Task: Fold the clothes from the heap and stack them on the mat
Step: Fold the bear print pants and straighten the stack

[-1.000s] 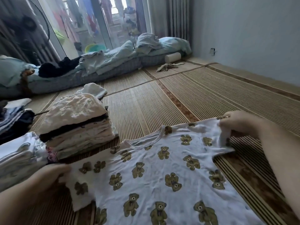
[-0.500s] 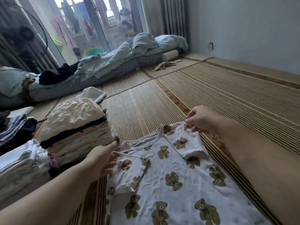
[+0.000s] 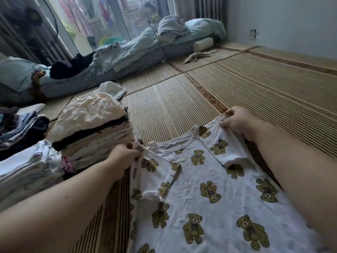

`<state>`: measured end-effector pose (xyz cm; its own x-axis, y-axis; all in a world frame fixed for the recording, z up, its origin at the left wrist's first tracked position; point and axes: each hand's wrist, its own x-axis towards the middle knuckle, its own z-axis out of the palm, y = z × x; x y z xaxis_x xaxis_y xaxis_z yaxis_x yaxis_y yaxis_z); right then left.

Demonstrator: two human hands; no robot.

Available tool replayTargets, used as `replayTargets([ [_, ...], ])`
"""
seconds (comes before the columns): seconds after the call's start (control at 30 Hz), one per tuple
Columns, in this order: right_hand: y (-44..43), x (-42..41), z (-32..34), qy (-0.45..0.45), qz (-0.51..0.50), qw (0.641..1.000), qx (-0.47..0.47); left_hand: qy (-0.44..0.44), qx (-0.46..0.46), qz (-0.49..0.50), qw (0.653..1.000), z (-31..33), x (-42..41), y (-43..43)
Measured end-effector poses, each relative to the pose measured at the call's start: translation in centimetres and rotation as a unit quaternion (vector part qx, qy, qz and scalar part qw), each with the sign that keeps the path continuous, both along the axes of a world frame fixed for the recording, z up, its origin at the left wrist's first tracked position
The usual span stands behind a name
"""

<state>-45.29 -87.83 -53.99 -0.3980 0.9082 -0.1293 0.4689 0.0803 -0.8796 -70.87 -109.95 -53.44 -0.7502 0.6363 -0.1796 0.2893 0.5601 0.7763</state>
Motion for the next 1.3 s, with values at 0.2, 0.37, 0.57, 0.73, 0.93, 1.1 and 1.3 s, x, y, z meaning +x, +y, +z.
replayTargets([
  [0.2, 0.2, 1.6, 3.3, 0.177, 0.002, 0.983, 0.041, -0.104, 0.178, -0.021, 0.978, 5.0, -0.5, 0.7],
  [0.37, -4.1, 6.7, 8.3, 0.252, 0.079, 0.962, 0.076, -0.19, 0.284, -0.121, 0.932, 8.0, 1.6, -4.2],
  [0.57, -11.8, 14.3, 5.4, -0.059, 0.177, 0.974, 0.132, -0.055, 0.122, -0.21, 0.968, 2.3, 5.2, -14.1],
  [0.73, -15.4, 16.4, 2.6, -0.257, 0.223, 0.931, 0.131, 0.195, -0.07, -0.236, 0.949, -1.9, 7.1, -16.3],
  [0.93, -18.2, 13.1, 1.1, -0.38, 0.182, 0.865, 0.272, 0.314, -0.121, -0.311, 0.889, -1.9, 7.2, -13.2],
  [1.1, -15.5, 8.2, -0.2, -0.501, 0.201, 0.816, 0.207, 0.346, -0.216, -0.303, 0.861, -1.7, 8.1, -12.8],
  [1.3, -9.8, 4.3, -0.3, -0.508, 0.21, 0.812, 0.197, 0.381, -0.239, -0.339, 0.826, 0.2, 12.8, -15.2],
])
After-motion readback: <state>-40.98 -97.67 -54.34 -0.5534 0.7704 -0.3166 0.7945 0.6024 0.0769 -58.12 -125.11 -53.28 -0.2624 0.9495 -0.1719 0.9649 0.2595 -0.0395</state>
